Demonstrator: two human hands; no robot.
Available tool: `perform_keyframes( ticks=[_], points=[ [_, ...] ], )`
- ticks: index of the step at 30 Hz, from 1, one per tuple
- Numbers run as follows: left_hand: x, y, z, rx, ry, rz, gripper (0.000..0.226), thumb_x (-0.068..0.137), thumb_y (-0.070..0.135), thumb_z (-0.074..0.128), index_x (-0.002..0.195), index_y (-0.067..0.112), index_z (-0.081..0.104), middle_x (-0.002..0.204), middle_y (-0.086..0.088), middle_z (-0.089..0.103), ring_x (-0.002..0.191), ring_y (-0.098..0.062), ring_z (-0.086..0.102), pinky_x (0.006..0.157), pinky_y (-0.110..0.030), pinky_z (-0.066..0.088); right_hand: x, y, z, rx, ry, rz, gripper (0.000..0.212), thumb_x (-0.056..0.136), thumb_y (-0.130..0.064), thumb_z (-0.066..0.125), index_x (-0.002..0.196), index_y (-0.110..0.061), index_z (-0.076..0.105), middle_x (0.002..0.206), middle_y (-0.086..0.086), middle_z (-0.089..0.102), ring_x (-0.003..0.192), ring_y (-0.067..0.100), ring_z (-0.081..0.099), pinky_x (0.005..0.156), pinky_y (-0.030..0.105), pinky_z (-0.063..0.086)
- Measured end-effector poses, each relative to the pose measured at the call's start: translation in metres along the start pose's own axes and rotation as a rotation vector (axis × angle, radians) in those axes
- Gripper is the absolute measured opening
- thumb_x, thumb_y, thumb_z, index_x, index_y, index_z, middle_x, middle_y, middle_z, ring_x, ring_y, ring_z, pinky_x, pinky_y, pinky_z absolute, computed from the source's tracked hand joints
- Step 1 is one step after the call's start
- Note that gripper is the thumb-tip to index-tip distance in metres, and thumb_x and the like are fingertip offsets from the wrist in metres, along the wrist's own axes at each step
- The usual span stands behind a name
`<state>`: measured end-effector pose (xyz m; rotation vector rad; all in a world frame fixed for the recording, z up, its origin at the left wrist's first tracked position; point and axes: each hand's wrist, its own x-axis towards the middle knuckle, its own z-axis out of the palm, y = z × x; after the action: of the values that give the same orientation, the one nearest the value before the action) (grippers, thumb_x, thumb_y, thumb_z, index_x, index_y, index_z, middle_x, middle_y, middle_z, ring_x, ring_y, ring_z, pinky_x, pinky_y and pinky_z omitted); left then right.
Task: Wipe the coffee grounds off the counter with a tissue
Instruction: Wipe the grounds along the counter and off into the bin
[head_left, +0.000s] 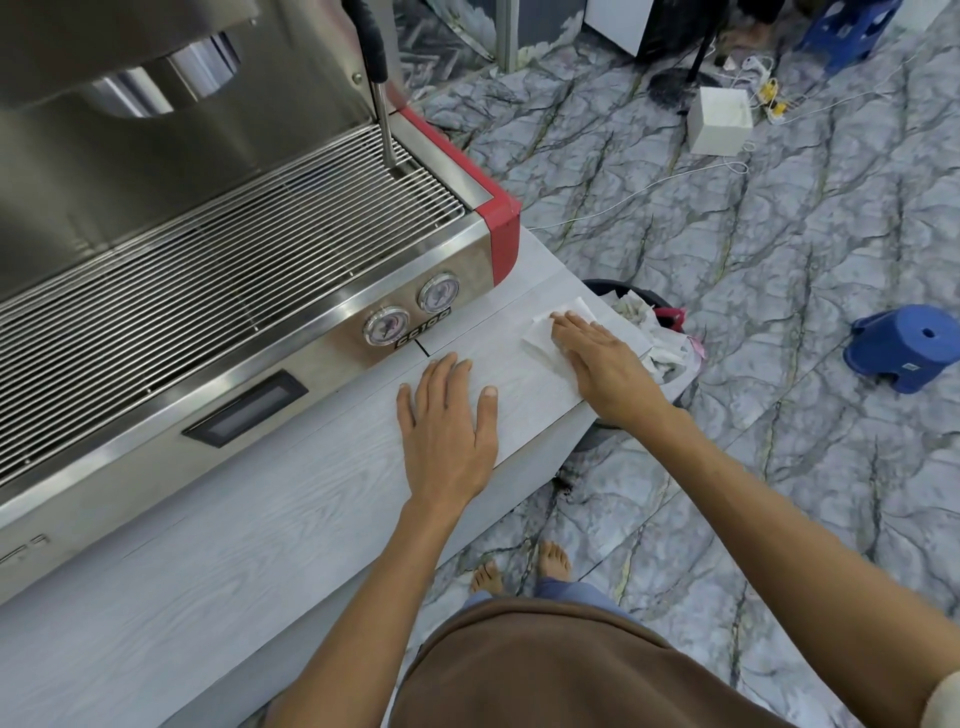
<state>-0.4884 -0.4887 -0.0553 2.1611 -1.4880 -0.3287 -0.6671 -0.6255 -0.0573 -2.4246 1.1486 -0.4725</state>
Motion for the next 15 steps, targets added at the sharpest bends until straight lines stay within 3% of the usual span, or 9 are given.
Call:
perform_keyframes(
  ticks=[7, 15],
  points=[
    [0.002, 0.003, 0.0, -0.042, 0.033, -0.036, 0.054, 0.102, 0.05, 0.025, 0.144, 0.023, 0.046, 0.155, 0.009, 0.039, 0.146, -0.008, 0.027, 0.124, -0.043, 0.006, -0.013, -0.018, -0.01, 0.094, 0.07, -0.044, 0.028, 0.101, -0.009, 0.04, 0.127, -0.007, 0.05, 0.146, 0.007, 0.044, 0.14, 0.023, 0.032, 0.114, 0.042, 0.029],
    [0.012, 0.011, 0.0, -0.206, 0.078, -0.111, 0.054, 0.1, 0.049, 0.022, 0.143, 0.026, 0.047, 0.153, 0.013, 0.041, 0.143, -0.002, 0.029, 0.124, -0.039, 0.005, -0.037, -0.051, 0.04, -0.062, 0.049, -0.193, 0.047, 0.088, 0.005, 0.053, 0.134, -0.006, 0.051, 0.143, 0.01, 0.047, 0.138, 0.025, 0.035, 0.115, 0.042, 0.025]
  ],
)
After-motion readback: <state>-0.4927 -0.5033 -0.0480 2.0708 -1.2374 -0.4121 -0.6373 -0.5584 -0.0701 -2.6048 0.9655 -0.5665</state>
